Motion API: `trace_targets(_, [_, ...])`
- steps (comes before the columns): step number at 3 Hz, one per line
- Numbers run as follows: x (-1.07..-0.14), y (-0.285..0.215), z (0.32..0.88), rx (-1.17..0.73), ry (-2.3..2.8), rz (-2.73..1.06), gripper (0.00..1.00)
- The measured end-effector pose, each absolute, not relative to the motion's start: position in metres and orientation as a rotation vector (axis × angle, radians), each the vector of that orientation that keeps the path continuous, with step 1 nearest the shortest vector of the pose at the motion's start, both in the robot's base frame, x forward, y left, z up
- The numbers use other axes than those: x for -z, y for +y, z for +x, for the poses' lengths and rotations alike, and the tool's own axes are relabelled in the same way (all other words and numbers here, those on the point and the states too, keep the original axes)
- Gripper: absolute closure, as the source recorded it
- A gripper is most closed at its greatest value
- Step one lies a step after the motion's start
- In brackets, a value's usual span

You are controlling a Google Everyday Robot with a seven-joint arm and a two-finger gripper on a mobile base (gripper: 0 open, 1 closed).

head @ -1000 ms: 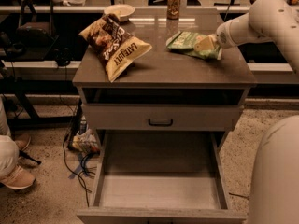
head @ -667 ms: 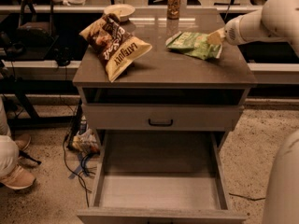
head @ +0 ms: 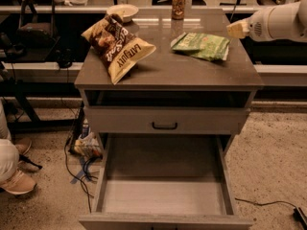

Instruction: Place green jalapeno chip bag into middle drawer

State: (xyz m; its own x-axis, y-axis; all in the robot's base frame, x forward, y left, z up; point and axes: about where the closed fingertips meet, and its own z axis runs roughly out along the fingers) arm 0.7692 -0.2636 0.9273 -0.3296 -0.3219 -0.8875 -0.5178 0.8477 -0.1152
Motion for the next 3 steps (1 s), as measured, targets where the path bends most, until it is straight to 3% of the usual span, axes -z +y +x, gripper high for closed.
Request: trace_targets(3, [-0.916,-0.227,0.783,-0.186,1.966,-0.765,0.19])
